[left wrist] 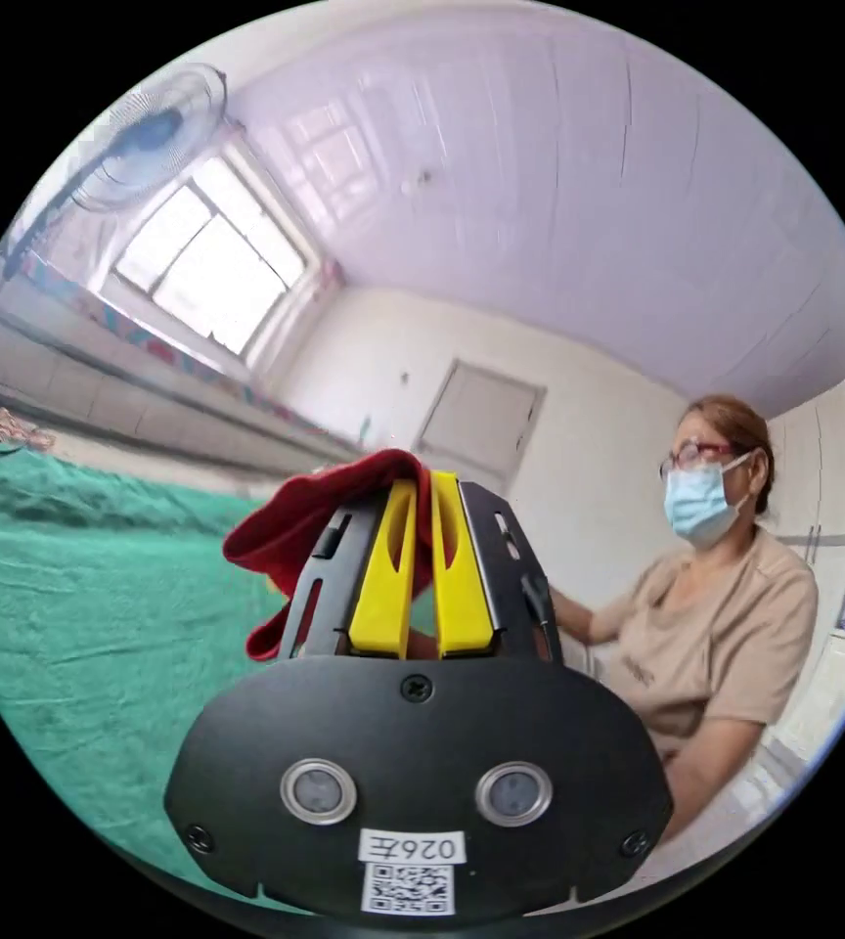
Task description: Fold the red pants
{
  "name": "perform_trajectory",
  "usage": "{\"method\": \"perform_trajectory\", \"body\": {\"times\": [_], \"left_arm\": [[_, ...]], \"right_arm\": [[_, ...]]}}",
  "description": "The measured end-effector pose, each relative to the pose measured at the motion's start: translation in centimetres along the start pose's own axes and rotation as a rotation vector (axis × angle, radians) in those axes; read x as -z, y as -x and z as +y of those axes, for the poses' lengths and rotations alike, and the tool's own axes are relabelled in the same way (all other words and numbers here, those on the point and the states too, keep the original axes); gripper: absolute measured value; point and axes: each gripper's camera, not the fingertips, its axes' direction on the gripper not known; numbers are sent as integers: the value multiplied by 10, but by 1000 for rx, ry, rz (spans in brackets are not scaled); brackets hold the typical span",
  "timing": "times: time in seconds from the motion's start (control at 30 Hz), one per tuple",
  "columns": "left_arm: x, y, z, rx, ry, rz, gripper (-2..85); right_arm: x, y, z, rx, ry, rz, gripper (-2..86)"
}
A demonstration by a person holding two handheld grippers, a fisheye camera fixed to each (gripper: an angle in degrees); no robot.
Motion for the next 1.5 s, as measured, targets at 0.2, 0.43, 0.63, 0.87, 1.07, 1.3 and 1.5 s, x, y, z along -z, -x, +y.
{"method": "perform_trajectory", "body": {"times": [0.2,0.43,0.63,0.87,1.07,1.3,1.5], "left_arm": [[-75,28,9,128,919,-115,5],[57,45,-34,256,264,-61,-7],[144,30,-40,506,-42,-532,29],[77,66,-79,622,407,-494,234],[47,55,-108,538,708,-590,241],[10,9,-136,308,988,-745,151],[37,-28,-160,271,983,-699,38]], "right_arm": [[40,7,8,-48,-196,127,22],[-20,84,-5,209,194,278,38],[-30,109,-14,227,381,373,70],[-42,126,-15,260,560,444,114],[-77,139,-29,214,683,335,140],[-123,195,-21,429,814,726,17],[-104,248,-15,573,729,810,-10]]}}
